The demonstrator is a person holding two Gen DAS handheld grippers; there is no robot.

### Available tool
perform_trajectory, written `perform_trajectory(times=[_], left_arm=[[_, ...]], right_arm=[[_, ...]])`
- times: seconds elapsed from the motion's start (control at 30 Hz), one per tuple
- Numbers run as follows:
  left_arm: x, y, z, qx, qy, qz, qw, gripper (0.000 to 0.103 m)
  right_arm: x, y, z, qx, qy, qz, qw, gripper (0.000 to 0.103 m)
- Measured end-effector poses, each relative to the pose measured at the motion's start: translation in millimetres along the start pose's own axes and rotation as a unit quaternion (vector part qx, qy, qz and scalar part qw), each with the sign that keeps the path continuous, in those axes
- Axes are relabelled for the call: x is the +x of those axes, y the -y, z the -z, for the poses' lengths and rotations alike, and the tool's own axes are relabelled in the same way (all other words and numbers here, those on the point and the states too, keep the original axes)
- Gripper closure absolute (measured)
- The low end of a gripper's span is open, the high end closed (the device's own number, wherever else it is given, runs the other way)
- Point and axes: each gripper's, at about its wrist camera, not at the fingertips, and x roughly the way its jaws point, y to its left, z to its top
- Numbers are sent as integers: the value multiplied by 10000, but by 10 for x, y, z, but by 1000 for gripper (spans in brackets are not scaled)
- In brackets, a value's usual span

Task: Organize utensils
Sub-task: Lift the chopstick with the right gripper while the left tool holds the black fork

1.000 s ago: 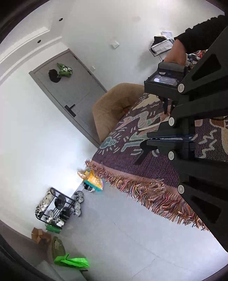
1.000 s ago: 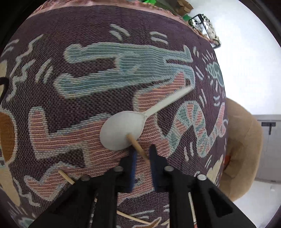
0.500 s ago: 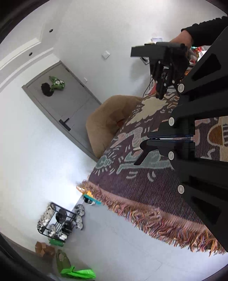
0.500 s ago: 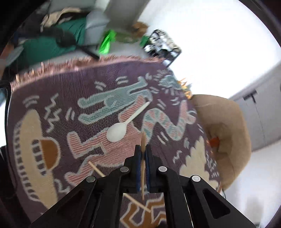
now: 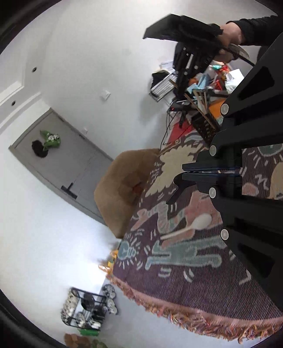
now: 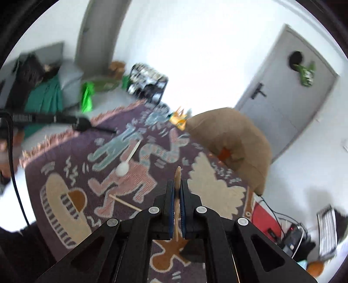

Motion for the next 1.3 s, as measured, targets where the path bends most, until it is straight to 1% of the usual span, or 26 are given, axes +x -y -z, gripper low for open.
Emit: perform_trajectory(times=[0.07,0.13,0.23,0.5,0.57,0.73,0.83,0.97,1.03,1.17,1.3], left_arm=[[47,190,-25,145,-69,97,9998,103],[72,344,-52,268,-95,131,9995,103],[104,603,-96,456,-135,254,9985,103],[305,1288,-151,948,-293,509,9938,103],[388,1406,-152,1005,-357,563,9927,103],[605,1595,-134,1092,-563,679,9901,103],[725,1681,-133,1122,-682,722,9887,103],[894,1738,-124,1147,-829,710,9874,103],[932,1748,-124,1153,-858,705,9871,103],[1048,1746,-113,1152,-943,718,9863,103],[1165,1765,-113,1133,-1080,763,9847,103]], right_arm=[[-171,132,50,246,183,120,9995,98],[-325,252,120,496,347,147,9981,98],[-531,408,242,735,555,239,9955,98],[-887,764,585,1299,1016,397,9855,98],[-895,845,671,1525,1140,348,9811,98],[-794,993,837,1838,1311,371,9735,98],[-681,1043,898,1918,1372,382,9710,98],[-549,1096,960,1974,1373,345,9700,98],[-475,1092,980,1917,1371,406,9710,98],[-442,1082,1036,1873,1651,363,9676,98],[-405,1017,1085,1802,1758,308,9673,97]])
